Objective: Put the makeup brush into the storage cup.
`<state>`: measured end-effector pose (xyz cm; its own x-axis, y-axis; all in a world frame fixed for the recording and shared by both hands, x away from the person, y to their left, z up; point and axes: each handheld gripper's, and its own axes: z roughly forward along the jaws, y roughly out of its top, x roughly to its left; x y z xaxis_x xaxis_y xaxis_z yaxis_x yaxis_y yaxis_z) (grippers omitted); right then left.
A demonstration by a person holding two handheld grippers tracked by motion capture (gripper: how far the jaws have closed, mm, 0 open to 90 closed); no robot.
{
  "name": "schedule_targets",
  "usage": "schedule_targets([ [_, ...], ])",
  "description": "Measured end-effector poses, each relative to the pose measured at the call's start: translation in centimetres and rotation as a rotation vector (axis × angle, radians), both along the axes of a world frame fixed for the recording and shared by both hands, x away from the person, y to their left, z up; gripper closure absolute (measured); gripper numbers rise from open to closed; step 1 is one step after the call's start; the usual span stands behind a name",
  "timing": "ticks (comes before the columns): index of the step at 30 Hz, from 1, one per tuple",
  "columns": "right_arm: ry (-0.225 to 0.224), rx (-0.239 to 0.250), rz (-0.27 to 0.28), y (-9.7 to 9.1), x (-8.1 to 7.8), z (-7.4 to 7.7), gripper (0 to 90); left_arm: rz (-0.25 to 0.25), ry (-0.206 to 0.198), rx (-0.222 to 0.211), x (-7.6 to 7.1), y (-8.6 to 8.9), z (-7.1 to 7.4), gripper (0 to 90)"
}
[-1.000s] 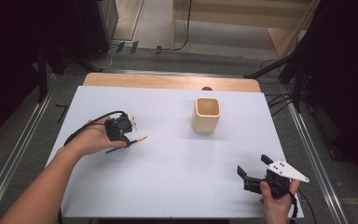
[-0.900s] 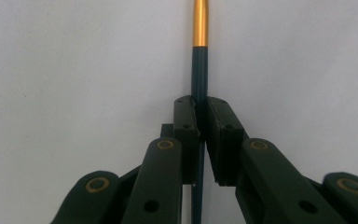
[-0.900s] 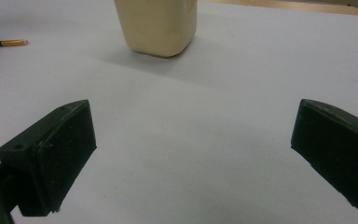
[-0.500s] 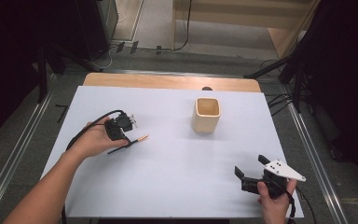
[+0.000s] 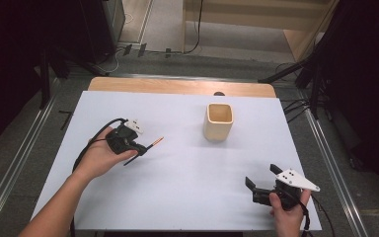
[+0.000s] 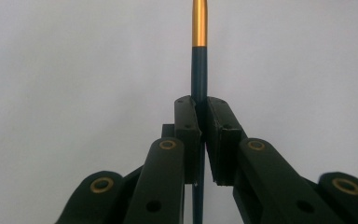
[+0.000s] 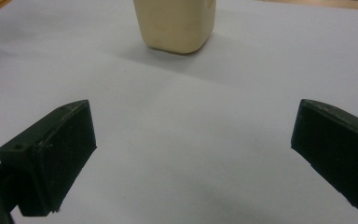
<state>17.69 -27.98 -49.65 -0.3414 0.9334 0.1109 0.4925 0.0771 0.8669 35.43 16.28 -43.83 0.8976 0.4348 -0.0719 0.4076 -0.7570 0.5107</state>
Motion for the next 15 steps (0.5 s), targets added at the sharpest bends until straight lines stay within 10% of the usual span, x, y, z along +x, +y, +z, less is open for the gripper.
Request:
schedule_targets([
  [15, -0.017, 0.033, 0.046, 1.8, -0.3, 0.6, 0.2, 0.076, -0.157, -0.334, -5.6, -0.5, 0.7, 84.1],
])
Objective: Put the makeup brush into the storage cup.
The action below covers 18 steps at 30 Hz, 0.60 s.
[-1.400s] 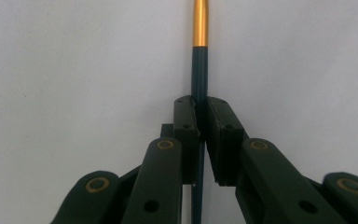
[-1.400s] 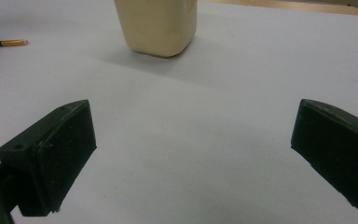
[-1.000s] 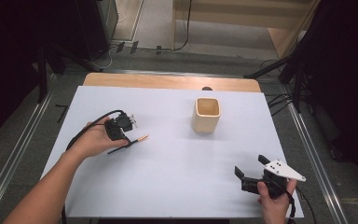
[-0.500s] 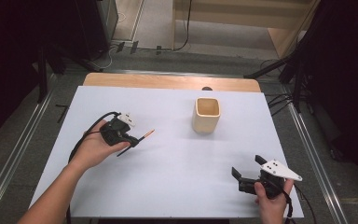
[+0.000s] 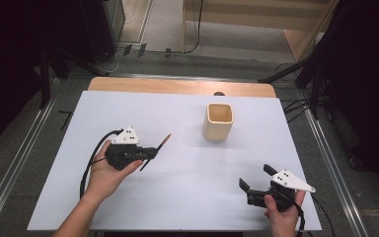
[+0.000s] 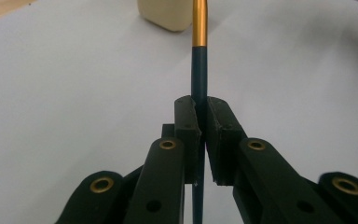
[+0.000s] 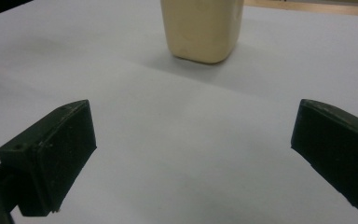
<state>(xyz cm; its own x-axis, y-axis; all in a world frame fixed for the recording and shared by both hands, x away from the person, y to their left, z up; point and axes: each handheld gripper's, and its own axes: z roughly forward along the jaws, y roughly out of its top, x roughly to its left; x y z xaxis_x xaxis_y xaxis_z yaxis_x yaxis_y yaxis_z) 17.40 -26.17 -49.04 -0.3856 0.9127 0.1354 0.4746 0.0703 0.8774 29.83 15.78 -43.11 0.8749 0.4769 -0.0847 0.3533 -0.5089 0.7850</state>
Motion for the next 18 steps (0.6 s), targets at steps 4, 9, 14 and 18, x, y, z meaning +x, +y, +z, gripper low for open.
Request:
schedule_targets([
  [4, -0.019, 0.003, 0.011, 0.9, -0.1, 0.5, 0.2, 0.027, -0.019, -0.067, -0.9, 0.1, -0.7, 84.2],
  [9, -0.029, 0.054, 0.035, 2.0, 0.0, 1.6, 0.3, 0.040, -0.039, -0.131, -1.7, 0.0, -1.3, 84.2],
  [14, -0.055, 0.075, 0.030, 4.0, 0.2, 2.4, 15.0, 0.031, -0.055, -0.188, -2.3, -0.5, -1.6, 84.2],
  [18, -0.045, 0.078, 0.049, 5.7, 0.9, 2.9, 15.2, 0.026, -0.066, -0.211, -2.5, -0.8, -1.5, 84.2],
])
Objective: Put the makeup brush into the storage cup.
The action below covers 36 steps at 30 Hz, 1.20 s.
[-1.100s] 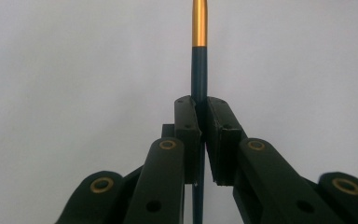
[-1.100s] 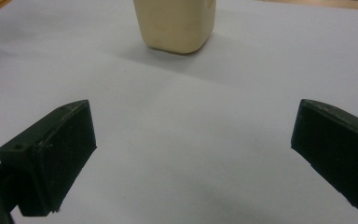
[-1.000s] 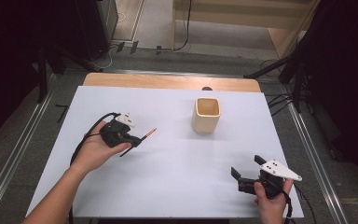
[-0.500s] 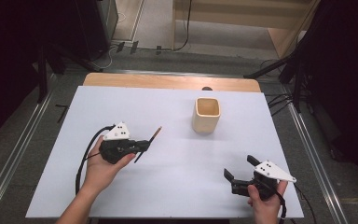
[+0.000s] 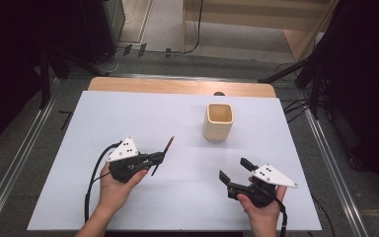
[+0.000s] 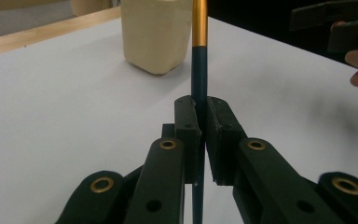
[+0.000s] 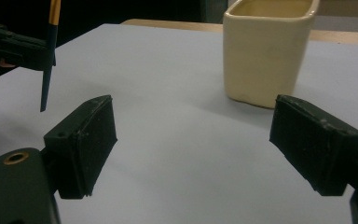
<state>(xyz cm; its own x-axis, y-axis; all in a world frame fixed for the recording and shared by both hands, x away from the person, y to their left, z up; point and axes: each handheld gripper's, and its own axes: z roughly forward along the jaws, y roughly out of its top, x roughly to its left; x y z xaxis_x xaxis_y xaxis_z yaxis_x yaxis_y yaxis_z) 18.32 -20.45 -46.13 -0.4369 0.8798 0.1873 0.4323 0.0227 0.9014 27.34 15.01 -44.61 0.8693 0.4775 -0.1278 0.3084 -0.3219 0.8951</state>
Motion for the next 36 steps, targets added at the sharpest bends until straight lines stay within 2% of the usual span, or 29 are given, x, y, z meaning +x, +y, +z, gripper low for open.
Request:
schedule_targets([
  [8, -0.020, 0.004, 0.018, 4.4, 1.2, 1.1, 23.6, 0.003, -0.009, -0.035, -0.2, 0.1, -0.2, 84.2],
  [10, -0.026, 0.021, 0.042, 5.4, 1.5, 1.4, 30.8, 0.002, -0.009, -0.041, -0.3, 0.0, -0.3, 84.2],
  [16, -0.028, 0.063, 0.090, 7.8, 2.5, 2.4, 38.5, -0.001, -0.012, -0.066, -0.3, -0.1, -0.7, 84.2],
  [21, -0.015, 0.090, 0.096, 9.6, 3.3, 3.1, 41.2, -0.009, 0.003, -0.088, -0.3, -0.2, -1.1, 84.2],
  [23, -0.015, 0.090, 0.095, 10.2, 3.5, 3.1, 45.0, -0.010, 0.002, -0.090, -0.3, -0.2, -1.1, 84.2],
  [26, 0.002, 0.135, 0.133, 10.9, 4.1, 2.9, 54.4, -0.008, 0.000, -0.099, -0.4, -0.2, -1.0, 84.2],
  [30, 0.019, 0.211, 0.130, 11.5, 4.7, 2.6, 59.3, -0.012, -0.004, -0.095, -0.4, -0.1, -1.0, 84.2],
  [36, 0.016, 0.242, 0.117, 12.6, 5.2, 2.3, 65.1, -0.014, -0.004, -0.097, -0.4, -0.1, -1.0, 84.2],
])
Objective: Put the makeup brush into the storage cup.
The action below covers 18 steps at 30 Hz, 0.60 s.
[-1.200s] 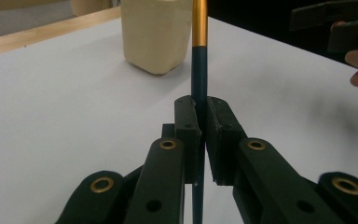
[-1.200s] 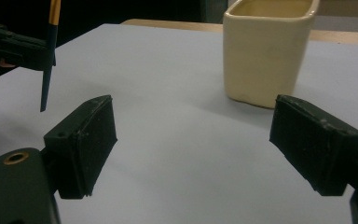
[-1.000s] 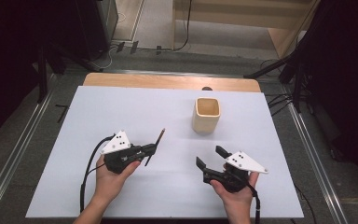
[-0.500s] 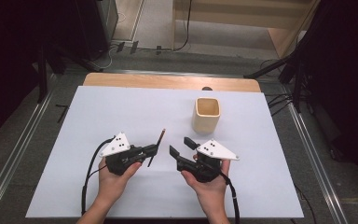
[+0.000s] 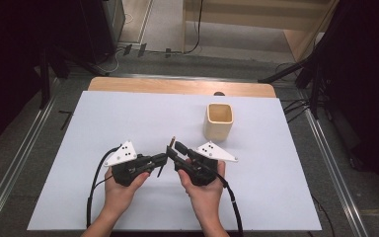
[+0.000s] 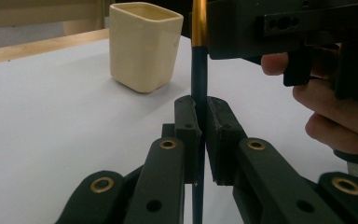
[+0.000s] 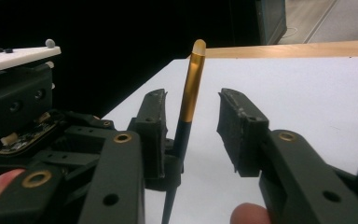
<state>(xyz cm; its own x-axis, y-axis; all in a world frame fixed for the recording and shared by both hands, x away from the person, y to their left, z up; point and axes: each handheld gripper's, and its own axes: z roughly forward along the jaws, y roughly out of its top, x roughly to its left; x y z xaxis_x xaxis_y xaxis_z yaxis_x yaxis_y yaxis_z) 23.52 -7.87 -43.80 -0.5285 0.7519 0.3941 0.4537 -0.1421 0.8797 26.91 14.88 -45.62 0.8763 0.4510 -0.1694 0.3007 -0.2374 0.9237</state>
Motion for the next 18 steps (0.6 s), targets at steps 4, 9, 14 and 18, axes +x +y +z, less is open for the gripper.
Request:
schedule_targets([
  [4, 0.016, 0.038, 0.000, 0.2, 0.4, -0.2, 73.2, -0.006, -0.017, 0.008, -0.2, -0.2, 0.1, 84.3],
  [9, 0.004, 0.024, 0.013, 0.6, 0.3, 0.0, 84.7, -0.010, -0.023, 0.004, -0.2, 0.0, 0.0, 84.0],
  [14, -0.018, 0.005, 0.015, 0.1, 0.3, 0.5, 84.9, 0.014, -0.004, -0.028, -0.1, 0.6, -0.3, 39.4],
  [18, -0.049, -0.029, -0.003, -0.8, 0.3, 1.1, 84.9, 0.036, -0.011, -0.025, -0.2, 1.6, -0.3, 16.2],
])
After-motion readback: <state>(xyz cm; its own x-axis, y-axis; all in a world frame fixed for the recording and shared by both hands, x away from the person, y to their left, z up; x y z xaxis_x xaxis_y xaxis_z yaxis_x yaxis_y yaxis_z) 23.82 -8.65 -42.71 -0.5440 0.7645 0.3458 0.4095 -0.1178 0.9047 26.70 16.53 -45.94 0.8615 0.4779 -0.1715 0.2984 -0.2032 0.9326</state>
